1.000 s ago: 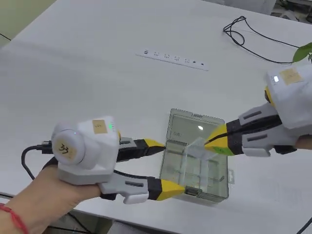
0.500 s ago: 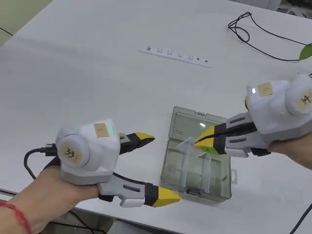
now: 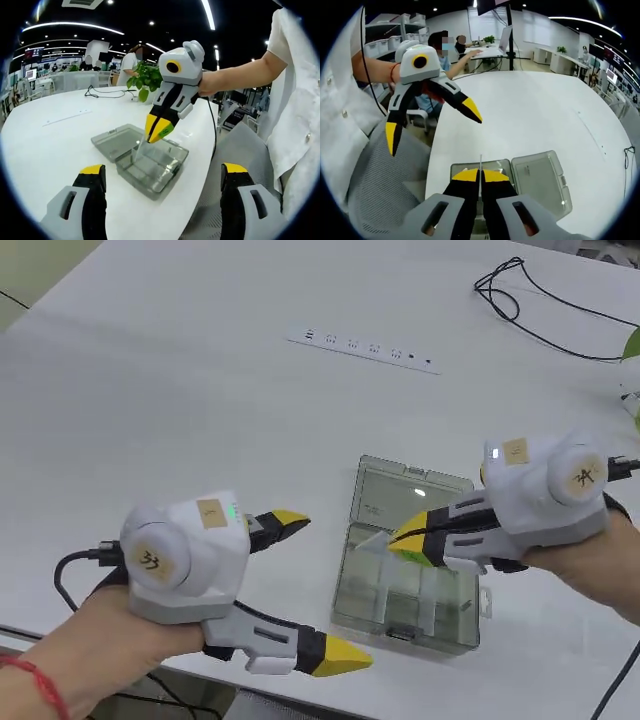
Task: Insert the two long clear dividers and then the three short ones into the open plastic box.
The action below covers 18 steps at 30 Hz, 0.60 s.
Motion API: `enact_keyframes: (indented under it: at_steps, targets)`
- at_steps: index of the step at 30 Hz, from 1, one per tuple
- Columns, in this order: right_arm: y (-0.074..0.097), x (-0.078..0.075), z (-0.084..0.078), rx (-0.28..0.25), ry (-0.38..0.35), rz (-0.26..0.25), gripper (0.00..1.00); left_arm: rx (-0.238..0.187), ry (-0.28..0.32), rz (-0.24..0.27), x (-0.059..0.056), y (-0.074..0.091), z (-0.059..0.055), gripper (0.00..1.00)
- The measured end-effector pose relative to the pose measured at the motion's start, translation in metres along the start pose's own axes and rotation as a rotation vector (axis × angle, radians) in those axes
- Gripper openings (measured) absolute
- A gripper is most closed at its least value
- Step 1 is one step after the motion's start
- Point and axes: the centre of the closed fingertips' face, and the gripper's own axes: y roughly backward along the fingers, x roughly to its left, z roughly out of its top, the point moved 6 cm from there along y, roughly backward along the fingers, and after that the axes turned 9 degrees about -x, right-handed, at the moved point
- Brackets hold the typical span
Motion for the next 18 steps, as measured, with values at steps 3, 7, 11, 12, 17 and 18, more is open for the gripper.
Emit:
enact_keyframes:
  at_steps: [3,7,11,12,17,18]
  targets:
    - [-0.002,-0.002,-0.003,0.004,-0.005,0.0,0.02,-0.002,0.004,-0.002,0.0,-0.001,0.001,0.97]
    - [-0.003,-0.001,-0.006,0.014,0.005,0.001,0.02,-0.002,0.005,-0.002,0.0,-0.001,0.0,0.97]
    - [-0.004,0.001,-0.007,0.015,0.009,0.004,0.02,-0.001,0.007,-0.006,-0.001,-0.002,-0.001,0.96]
    - [-0.005,0.0,-0.008,0.014,0.01,0.004,0.02,-0.001,0.01,-0.006,-0.001,-0.002,-0.001,0.96]
    - [-0.013,0.003,-0.005,0.013,0.029,0.011,0.02,-0.004,0.013,-0.009,-0.002,-0.004,-0.001,0.96]
    - [-0.016,0.004,-0.006,0.019,0.04,0.017,0.02,-0.004,0.014,-0.011,-0.002,-0.004,-0.001,0.96]
